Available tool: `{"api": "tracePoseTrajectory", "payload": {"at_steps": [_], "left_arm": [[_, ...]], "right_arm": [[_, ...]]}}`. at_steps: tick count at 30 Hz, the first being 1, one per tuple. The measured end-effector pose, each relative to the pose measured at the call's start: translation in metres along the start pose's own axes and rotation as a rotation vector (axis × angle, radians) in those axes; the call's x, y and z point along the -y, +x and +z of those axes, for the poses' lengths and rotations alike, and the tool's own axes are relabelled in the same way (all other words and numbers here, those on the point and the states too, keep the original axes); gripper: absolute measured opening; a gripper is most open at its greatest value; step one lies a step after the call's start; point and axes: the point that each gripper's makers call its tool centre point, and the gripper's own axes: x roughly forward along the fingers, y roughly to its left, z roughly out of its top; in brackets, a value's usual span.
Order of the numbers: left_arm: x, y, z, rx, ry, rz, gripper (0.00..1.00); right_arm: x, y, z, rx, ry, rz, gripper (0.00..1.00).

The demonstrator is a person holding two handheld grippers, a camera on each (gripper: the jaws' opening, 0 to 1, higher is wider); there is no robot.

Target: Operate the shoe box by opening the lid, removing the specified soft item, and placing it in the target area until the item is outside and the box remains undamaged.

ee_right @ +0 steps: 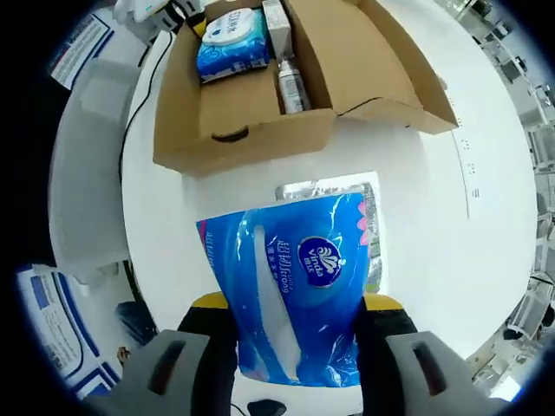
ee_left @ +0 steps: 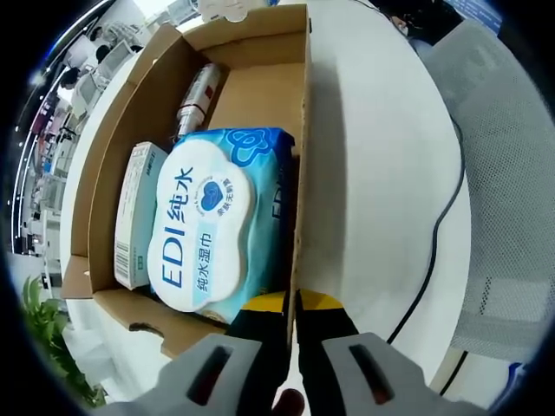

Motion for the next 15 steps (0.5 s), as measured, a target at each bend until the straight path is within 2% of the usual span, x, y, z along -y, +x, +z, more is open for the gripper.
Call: {"api": "tracePoseTrajectory", "payload": {"at_steps": [3,8,15], "left_arm": [[-0.001,0.000,0.000,-0.001,0.000,-0.001,0.01],[-0.002,0.000,0.000,0.003,0.004,-0.002,0.01],[-0.003,0.000,0.001,0.004,0.006,-0.003,0.01]], "right_arm": [[0.006,0.010,0.004,0.007,0.007,0.003,0.52],[0.019,0.023,-0.001,-0.018,-0.006,-0.016,0.52],[0.031,0.029,0.009,0.021,-0.016,-0.018,0.52]]}}
